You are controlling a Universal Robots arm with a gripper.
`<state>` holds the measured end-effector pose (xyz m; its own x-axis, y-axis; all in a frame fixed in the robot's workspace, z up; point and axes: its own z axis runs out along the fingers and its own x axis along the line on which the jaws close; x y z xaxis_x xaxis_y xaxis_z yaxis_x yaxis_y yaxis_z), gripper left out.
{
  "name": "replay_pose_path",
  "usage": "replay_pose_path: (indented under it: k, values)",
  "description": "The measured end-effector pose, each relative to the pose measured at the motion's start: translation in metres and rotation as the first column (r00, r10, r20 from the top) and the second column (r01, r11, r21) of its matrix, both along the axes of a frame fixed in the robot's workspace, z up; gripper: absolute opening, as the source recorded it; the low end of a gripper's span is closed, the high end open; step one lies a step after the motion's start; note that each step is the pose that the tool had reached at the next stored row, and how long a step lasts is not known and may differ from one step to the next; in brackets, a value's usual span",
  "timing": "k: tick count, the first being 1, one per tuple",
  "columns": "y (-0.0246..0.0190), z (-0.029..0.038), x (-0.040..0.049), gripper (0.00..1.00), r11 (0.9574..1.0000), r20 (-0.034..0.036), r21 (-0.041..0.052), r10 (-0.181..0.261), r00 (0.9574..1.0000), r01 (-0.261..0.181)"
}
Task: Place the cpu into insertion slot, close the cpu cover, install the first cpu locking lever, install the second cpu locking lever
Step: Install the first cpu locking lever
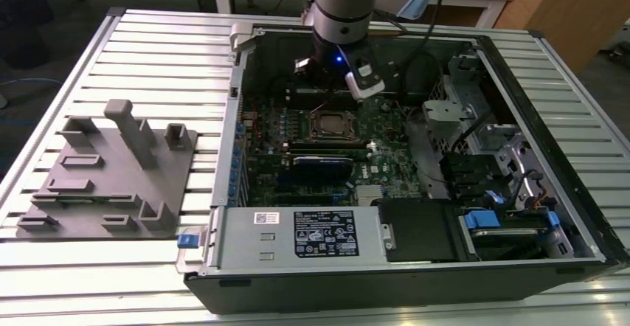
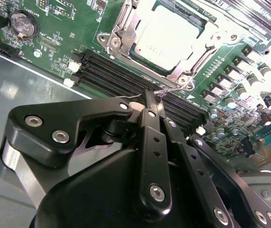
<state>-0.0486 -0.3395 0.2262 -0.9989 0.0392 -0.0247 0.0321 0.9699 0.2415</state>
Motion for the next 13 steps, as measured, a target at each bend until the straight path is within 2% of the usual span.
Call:
replay_pose_path:
  k: [13]
  values:
    - [0.0,-0.0008,0.0006,0.1,1.0,0.0003,0.0,0.0,1.0,0.0]
